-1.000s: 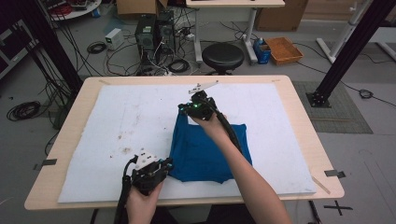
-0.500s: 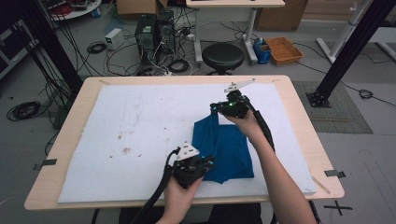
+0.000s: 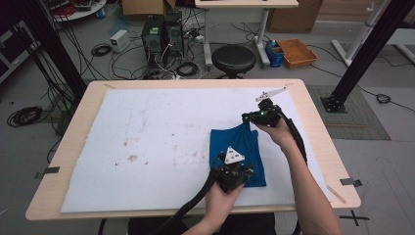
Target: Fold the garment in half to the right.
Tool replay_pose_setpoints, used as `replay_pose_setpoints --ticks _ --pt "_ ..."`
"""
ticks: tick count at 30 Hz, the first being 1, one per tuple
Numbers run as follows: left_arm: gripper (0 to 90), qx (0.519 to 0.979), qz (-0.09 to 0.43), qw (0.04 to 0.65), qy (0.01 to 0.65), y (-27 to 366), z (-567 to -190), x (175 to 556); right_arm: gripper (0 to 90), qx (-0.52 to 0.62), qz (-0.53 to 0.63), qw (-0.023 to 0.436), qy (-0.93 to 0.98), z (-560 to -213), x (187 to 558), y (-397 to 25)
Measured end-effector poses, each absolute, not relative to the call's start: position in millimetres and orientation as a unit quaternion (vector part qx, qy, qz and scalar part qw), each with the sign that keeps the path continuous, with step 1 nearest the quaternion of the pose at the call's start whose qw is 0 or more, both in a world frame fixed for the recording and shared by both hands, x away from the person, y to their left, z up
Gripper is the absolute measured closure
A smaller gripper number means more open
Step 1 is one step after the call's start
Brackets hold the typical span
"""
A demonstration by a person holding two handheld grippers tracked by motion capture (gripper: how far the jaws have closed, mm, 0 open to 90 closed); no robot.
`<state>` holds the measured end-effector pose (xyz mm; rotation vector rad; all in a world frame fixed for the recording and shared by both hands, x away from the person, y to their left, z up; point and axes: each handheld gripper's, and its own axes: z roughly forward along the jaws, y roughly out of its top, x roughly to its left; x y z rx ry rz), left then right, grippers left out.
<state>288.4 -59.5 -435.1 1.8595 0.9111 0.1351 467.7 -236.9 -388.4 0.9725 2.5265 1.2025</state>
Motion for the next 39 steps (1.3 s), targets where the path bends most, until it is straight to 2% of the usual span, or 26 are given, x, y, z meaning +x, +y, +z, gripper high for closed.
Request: replay_pose_setpoints --ticks 4,7,9,13,14,21,23,24,26,29,30,33,39 --pt "80.7 0.774 0.049 0.506 0.378 -70.1 -437.4 292.7 85.8 0.338 0.38 0.103 0.855 -393.6 471.3 -239.7" --pt "66.1 0.774 0.045 0.513 0.369 -73.6 -437.3 290.2 79.2 0.344 0.365 0.115 0.858 -395.2 470.8 -241.4" --pt "57.0 0.772 0.044 0.523 0.359 -70.8 -435.3 288.7 70.2 0.354 0.362 0.124 0.853 -392.2 468.1 -243.9" --pt "46.2 0.767 0.058 0.532 0.354 -59.2 -427.5 288.0 67.4 0.371 0.378 0.157 0.833 -382.1 453.1 -249.4" --pt "45.1 0.765 0.08 0.535 0.349 -48.4 -420.9 288.4 67.4 0.375 0.385 0.166 0.827 -381.3 448.8 -250.4" --pt "42.9 0.758 0.136 0.521 0.368 5.3 -409.9 300.4 68.7 0.421 0.364 0.178 0.812 -387.1 432.3 -231.4" --pt "42.9 0.754 0.143 0.517 0.38 21.5 -409.9 303.1 69.3 0.425 0.343 0.198 0.814 -390.5 432.0 -219.8" --pt "42.9 0.753 0.149 0.513 0.384 28.6 -410.5 304.0 72.2 0.422 0.334 0.215 0.815 -393.8 431.7 -215.2" --pt "42.9 0.752 0.155 0.508 0.391 40.5 -412.1 304.8 73.4 0.436 0.319 0.215 0.814 -402.4 434.8 -209.7" --pt "42.9 0.752 0.158 0.501 0.397 53.3 -415.1 305.0 88.7 0.445 0.288 0.223 0.818 -414.9 437.1 -207.9" --pt "42.9 0.752 0.159 0.501 0.399 56.0 -416.0 304.9 89.2 0.45 0.293 0.224 0.813 -416.0 436.4 -210.5" --pt "42.9 0.747 0.16 0.503 0.403 62.8 -417.3 306.1 89.5 0.469 0.323 0.212 0.794 -411.6 433.0 -222.8" --pt "42.9 0.744 0.161 0.505 0.406 68.1 -417.0 307.1 88.7 0.53 0.378 0.154 0.743 -410.7 434.4 -254.0"
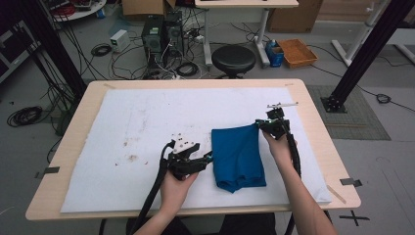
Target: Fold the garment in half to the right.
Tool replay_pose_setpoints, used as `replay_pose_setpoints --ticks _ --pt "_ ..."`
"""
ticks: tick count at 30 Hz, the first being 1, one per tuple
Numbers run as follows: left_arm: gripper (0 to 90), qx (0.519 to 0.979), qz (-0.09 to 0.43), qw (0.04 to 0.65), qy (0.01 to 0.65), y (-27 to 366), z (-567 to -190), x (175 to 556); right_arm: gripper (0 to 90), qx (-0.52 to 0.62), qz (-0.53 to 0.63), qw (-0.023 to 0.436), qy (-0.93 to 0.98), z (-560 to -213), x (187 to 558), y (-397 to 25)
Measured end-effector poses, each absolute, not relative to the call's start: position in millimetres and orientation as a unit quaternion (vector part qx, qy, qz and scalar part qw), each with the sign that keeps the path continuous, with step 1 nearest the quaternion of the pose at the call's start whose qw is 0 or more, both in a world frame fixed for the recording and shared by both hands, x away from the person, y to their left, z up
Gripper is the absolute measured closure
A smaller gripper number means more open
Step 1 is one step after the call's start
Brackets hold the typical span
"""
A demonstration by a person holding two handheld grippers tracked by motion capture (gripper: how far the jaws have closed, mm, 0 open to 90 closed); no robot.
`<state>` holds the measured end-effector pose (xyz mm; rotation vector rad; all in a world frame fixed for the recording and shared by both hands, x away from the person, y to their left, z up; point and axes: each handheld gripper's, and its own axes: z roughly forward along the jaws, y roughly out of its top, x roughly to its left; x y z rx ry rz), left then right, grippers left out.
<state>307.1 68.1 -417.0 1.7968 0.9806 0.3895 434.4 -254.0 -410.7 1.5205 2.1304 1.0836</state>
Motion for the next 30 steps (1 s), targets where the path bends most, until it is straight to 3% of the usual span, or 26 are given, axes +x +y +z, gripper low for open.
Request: replay_pose_setpoints --ticks 5,13,20,25,27,29,30 --pt "42.9 0.743 0.16 0.506 0.409 72.0 -417.3 306.3 72.1 0.552 0.39 0.14 0.724 -413.5 429.7 -268.2" --pt "41.9 0.737 0.167 0.512 0.408 81.7 -412.9 306.6 67.6 0.493 0.431 0.14 0.743 -400.8 350.3 -279.6" --pt "35.7 0.733 0.17 0.538 0.382 93.9 -403.9 301.4 61.9 0.474 0.436 0.113 0.757 -420.3 287.1 -276.4" --pt "35.4 0.732 0.181 0.536 0.379 104.4 -398.5 293.4 65.8 0.455 0.418 0.093 0.781 -427.0 274.6 -264.0" --pt "35.4 0.735 0.181 0.532 0.378 109.1 -398.4 290.7 72.3 0.454 0.402 0.092 0.79 -430.9 273.8 -262.5" --pt "35.4 0.735 0.18 0.529 0.384 113.5 -399.7 288.6 86.5 0.451 0.397 0.088 0.795 -434.1 272.6 -263.7" --pt "35.4 0.735 0.179 0.528 0.386 115.8 -400.4 287.7 87.5 0.446 0.395 0.091 0.798 -434.2 271.0 -264.4"
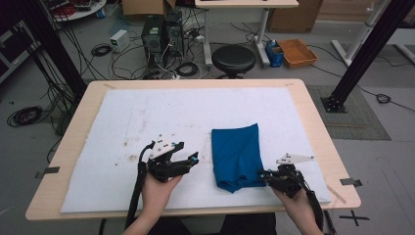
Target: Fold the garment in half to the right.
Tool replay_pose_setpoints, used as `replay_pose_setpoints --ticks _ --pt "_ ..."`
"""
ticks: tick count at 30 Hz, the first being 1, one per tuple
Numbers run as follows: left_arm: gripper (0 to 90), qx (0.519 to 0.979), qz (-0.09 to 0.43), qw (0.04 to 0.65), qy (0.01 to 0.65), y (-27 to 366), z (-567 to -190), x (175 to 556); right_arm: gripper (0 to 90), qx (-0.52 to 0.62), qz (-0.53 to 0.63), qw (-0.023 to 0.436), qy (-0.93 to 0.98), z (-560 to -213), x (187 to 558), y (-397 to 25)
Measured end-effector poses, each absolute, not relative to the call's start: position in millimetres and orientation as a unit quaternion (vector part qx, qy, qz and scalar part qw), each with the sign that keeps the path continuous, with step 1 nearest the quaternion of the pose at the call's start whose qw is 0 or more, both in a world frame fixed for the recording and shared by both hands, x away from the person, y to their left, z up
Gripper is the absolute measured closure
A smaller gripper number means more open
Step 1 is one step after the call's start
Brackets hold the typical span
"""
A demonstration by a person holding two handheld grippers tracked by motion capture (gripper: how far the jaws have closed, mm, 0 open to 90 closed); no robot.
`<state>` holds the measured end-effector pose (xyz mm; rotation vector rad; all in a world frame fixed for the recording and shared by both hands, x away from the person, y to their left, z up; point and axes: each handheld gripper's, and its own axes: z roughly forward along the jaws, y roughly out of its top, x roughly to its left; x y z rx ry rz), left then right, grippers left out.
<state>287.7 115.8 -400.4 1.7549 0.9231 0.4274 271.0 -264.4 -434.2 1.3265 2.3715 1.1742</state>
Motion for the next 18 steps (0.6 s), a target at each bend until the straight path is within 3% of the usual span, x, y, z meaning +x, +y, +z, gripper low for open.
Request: replay_pose_setpoints --ticks 13,18 --pt "35.4 0.735 0.172 0.534 0.38 122.3 -400.5 285.9 87.3 0.456 0.404 0.097 0.787 -429.1 251.2 -283.2" --pt "35.4 0.745 0.155 0.547 0.348 122.6 -400.9 284.1 74.3 0.466 0.407 0.105 0.779 -428.0 253.5 -290.0"
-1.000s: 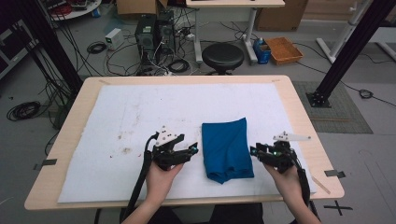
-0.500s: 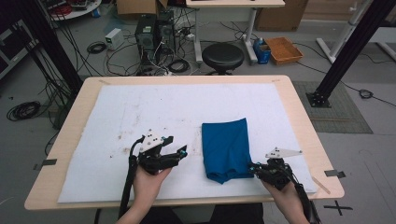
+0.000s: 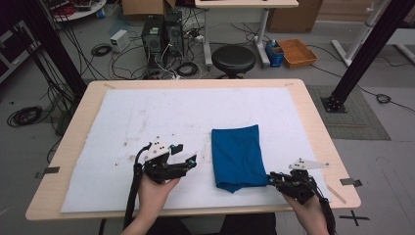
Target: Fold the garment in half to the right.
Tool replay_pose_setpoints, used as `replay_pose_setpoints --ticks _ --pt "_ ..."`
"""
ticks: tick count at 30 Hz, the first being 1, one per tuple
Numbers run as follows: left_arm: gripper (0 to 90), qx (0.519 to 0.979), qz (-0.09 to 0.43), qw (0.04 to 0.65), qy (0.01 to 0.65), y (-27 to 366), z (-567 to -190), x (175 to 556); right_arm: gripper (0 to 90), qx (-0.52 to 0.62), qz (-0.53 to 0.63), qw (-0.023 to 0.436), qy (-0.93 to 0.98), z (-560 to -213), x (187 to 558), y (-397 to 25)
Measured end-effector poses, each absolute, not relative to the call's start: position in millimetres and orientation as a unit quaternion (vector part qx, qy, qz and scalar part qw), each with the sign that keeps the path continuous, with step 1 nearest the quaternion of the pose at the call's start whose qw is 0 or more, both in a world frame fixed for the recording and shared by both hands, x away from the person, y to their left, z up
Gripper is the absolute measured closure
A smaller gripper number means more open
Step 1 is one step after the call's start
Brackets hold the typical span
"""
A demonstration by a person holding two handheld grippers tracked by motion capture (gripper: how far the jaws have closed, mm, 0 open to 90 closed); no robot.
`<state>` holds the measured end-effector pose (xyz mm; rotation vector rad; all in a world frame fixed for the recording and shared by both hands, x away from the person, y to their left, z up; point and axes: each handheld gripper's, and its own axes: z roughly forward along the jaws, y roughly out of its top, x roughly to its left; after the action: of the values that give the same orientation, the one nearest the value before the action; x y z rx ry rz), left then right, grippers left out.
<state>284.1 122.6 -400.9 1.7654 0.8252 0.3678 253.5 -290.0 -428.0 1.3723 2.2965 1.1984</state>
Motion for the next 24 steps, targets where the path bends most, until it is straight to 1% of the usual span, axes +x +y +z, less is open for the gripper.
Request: replay_pose_setpoints --ticks 2,4,6,7,12,18,21,24 --pt "35.4 0.745 0.159 0.549 0.343 123.8 -401.1 284.7 70.1 0.464 0.414 0.115 0.774 -423.1 256.4 -290.9" --pt "35.3 0.745 0.163 0.551 0.338 125.2 -401.4 286.3 68.7 0.463 0.418 0.123 0.772 -418.6 261.7 -290.6" --pt "35.1 0.748 0.167 0.547 0.338 128.7 -401.1 287.7 63.4 0.462 0.42 0.133 0.77 -415.2 268.9 -289.4" --pt "35.1 0.747 0.171 0.546 0.337 131.0 -400.7 288.4 62.3 0.462 0.421 0.135 0.769 -414.2 273.1 -288.9" --pt "35.0 0.745 0.187 0.545 0.336 143.7 -398.8 292.3 61.3 0.461 0.419 0.135 0.77 -413.1 285.4 -280.8" --pt "35.0 0.737 0.182 0.556 0.338 153.6 -400.6 295.6 59.7 0.41 0.421 0.125 0.799 -419.4 263.0 -261.4" --pt "34.9 0.738 0.176 0.561 0.331 154.6 -401.7 296.8 59.5 0.396 0.415 0.13 0.809 -422.4 255.7 -256.6" --pt "33.8 0.731 0.152 0.581 0.324 157.9 -404.1 300.1 59.6 0.396 0.404 0.13 0.814 -428.3 254.1 -255.9"
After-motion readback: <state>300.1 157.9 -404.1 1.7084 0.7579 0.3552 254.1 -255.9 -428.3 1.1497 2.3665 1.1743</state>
